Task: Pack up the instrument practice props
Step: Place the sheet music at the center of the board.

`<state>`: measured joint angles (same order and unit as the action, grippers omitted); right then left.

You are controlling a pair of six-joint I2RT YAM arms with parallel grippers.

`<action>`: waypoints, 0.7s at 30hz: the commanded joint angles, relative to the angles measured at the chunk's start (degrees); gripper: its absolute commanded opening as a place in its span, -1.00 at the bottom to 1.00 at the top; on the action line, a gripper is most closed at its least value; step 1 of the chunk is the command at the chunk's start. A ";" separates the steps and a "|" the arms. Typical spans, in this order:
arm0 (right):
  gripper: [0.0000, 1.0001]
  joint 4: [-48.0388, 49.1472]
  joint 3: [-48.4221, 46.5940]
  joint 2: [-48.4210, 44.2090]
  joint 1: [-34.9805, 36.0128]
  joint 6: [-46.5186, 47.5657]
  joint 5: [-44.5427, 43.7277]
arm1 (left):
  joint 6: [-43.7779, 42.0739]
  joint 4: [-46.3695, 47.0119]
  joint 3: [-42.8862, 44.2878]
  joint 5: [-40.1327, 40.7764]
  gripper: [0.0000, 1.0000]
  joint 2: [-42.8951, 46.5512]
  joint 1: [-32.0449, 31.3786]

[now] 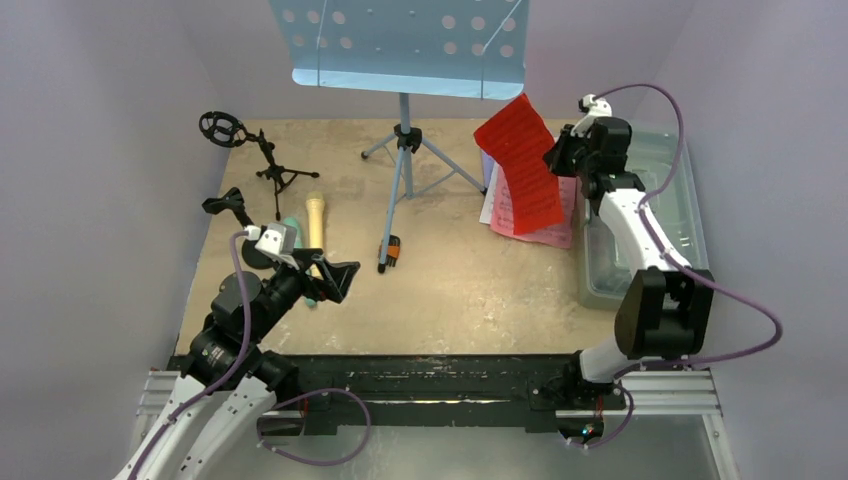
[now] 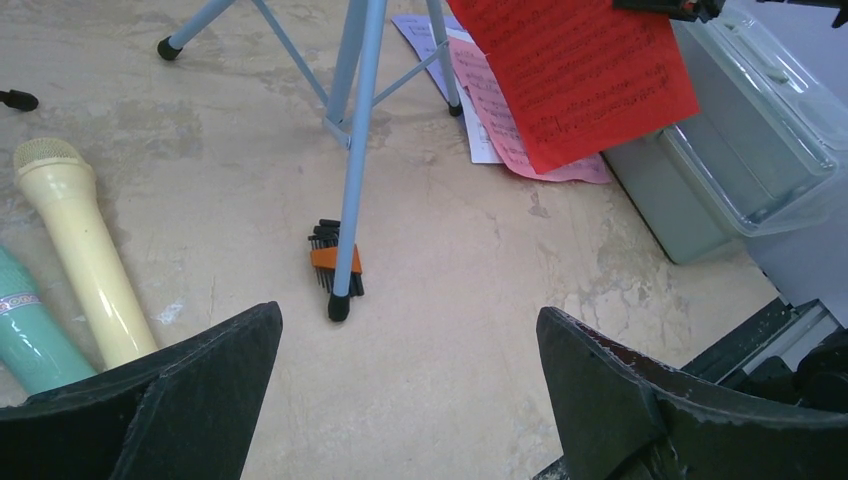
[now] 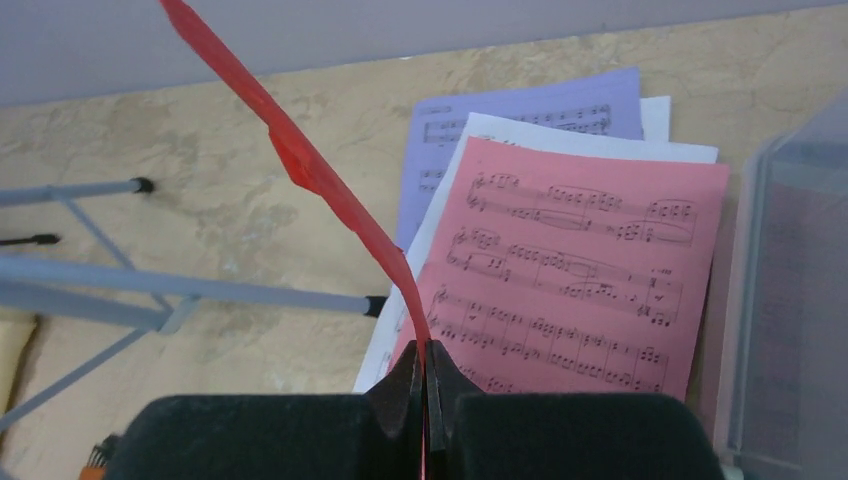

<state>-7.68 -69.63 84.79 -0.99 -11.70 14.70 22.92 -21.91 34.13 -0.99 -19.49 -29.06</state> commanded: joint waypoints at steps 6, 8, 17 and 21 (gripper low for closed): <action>-1.00 0.37 -9.40 10.74 2.25 0.02 -20.07 | -0.94 2.31 -0.11 -0.59 0.98 -0.33 0.58; -1.00 0.67 -10.15 12.56 2.31 1.45 -21.78 | -0.94 2.27 -0.10 -0.75 0.98 -0.58 0.58; -0.79 2.45 -10.33 15.56 2.84 4.28 -22.46 | -0.94 2.31 -0.10 -0.77 0.98 -0.90 0.84; -0.58 3.23 -9.58 15.11 2.92 5.47 -23.29 | -0.93 2.40 -0.12 -1.06 0.98 -1.08 1.00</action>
<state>-7.84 -77.89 101.12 1.52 -8.38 -6.37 22.92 -21.89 34.11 -1.17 -20.10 -28.73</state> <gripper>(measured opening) 0.168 0.993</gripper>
